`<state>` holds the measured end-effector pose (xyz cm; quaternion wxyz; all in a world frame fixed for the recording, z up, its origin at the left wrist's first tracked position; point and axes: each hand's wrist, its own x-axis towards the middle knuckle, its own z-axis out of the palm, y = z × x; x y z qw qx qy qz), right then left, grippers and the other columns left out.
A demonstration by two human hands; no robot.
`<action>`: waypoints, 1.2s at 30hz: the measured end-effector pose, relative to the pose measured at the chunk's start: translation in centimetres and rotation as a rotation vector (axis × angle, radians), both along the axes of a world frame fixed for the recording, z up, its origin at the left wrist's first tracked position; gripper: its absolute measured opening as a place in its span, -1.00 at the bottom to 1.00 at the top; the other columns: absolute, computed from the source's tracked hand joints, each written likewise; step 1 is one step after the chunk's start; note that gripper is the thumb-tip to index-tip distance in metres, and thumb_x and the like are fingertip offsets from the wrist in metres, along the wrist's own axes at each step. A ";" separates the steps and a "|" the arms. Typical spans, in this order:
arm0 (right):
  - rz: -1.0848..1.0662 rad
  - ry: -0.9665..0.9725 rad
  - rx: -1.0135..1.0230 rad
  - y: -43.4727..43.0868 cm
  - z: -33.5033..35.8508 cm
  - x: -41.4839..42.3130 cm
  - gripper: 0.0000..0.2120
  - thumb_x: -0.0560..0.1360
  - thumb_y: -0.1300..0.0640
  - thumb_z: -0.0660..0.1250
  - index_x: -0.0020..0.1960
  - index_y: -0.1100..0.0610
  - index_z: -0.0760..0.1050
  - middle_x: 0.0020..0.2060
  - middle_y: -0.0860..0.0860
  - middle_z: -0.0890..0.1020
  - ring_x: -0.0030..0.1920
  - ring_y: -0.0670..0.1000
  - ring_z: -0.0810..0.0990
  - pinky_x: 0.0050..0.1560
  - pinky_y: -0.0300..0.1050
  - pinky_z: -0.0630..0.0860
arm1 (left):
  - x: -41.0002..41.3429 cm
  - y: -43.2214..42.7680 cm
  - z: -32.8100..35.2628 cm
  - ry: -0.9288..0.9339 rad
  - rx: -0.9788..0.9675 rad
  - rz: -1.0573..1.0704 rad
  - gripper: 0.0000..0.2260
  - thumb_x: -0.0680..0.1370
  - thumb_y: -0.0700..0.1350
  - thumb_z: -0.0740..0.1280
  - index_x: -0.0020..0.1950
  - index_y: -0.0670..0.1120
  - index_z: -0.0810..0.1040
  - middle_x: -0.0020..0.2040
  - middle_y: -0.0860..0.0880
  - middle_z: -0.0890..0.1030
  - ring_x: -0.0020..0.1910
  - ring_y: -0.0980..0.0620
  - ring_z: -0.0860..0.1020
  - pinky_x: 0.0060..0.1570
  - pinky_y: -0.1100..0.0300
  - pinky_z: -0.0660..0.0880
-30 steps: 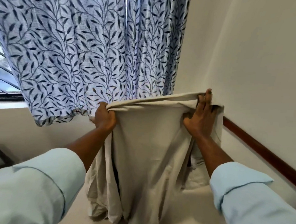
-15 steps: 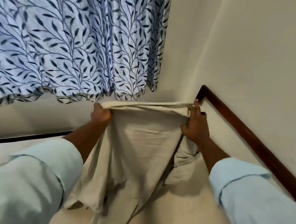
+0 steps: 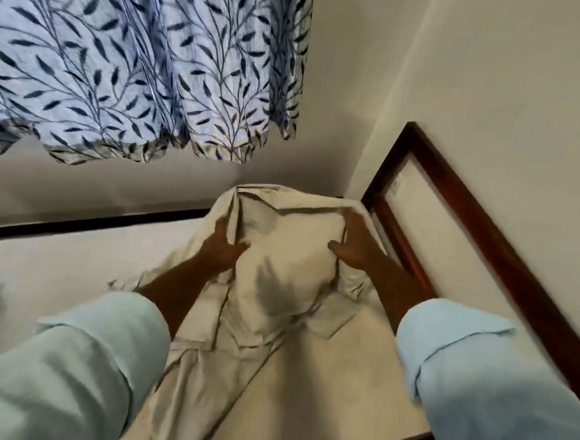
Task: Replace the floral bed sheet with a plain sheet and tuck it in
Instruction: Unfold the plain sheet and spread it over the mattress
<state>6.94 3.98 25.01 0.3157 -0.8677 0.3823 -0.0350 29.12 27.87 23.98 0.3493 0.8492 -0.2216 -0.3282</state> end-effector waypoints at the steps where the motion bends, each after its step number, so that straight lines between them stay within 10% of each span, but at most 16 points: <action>1: 0.004 0.035 0.055 0.8 -2.0 -0.8 -0.21 0.50 0.12 0.51 0.59 0.24 0.19 0.57 0.22 0.22 0.59 0.17 0.18 0.54 -0.07 0.11 | -0.5 0.9 -2.1 0.017 0.057 -0.012 -0.22 0.53 0.12 0.45 0.60 -0.06 0.13 0.47 -0.18 0.43 0.37 -0.22 0.48 0.34 0.01 0.41; 6: 0.030 0.208 0.248 5.7 -11.1 -4.1 -0.46 0.46 0.16 0.51 0.39 0.19 0.45 0.32 0.20 0.49 0.30 0.20 0.52 0.28 -0.09 0.40 | -4.0 4.3 -11.3 0.083 0.346 -0.145 -0.53 0.54 0.16 0.42 0.30 -0.12 0.49 0.30 -0.08 0.57 0.29 -0.12 0.52 0.17 0.18 0.38; 16: -0.007 0.293 0.481 14.0 -24.9 -5.3 -0.61 0.49 0.12 0.47 0.29 0.12 0.54 0.24 0.05 0.59 0.14 0.05 0.63 0.21 -0.15 0.48 | -9.2 7.2 -24.3 0.117 0.487 -0.492 -0.68 0.62 0.17 0.27 0.17 -0.05 0.58 0.24 -0.06 0.57 0.29 -0.07 0.52 0.25 0.12 0.40; 28: -0.262 0.280 0.677 20.4 -37.7 -4.2 -0.56 0.49 0.13 0.43 0.34 0.05 0.44 0.09 0.01 0.59 0.14 0.04 0.60 0.20 -0.06 0.54 | -11.5 12.7 -35.9 -0.193 0.670 -0.486 -0.19 0.35 0.27 0.50 0.48 0.06 0.24 0.49 -0.07 0.21 0.42 -0.21 0.29 0.18 -0.17 0.49; 36: -0.539 0.235 0.768 22.4 -41.9 -3.4 -0.65 0.52 0.29 0.38 0.27 0.16 0.41 -0.27 0.00 0.55 -0.09 0.12 0.59 -0.09 -0.10 0.53 | -10.5 13.0 -39.1 -0.393 0.667 -0.498 -0.72 0.59 -0.10 0.21 0.28 0.02 0.55 0.37 -0.06 0.33 0.39 -0.14 0.31 0.21 -0.09 0.36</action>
